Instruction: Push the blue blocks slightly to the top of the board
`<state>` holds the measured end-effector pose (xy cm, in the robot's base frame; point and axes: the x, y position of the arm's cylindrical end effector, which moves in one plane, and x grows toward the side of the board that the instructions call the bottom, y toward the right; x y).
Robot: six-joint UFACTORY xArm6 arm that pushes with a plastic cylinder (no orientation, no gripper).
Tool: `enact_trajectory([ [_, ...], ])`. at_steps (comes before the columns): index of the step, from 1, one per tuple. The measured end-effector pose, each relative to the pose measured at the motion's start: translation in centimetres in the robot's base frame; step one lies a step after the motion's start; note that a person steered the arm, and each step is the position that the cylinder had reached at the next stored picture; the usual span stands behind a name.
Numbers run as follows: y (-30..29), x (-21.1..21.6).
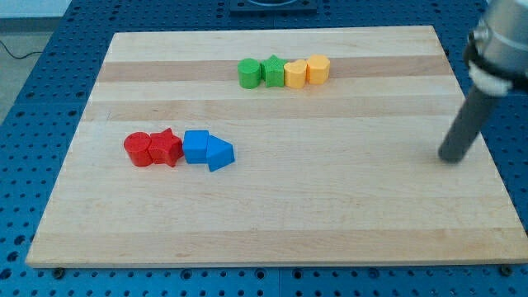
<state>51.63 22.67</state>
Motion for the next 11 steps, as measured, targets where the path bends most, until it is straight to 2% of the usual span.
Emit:
enact_trajectory([
  [1,-6.7,5.8],
  [2,-18.0,4.3],
  [3,-27.7,0.8],
  [4,-31.2,-3.3],
  [5,-31.6,-4.6],
  [7,-30.3,-1.7],
  [9,-33.2,-7.8],
  [11,-33.5,-9.4],
])
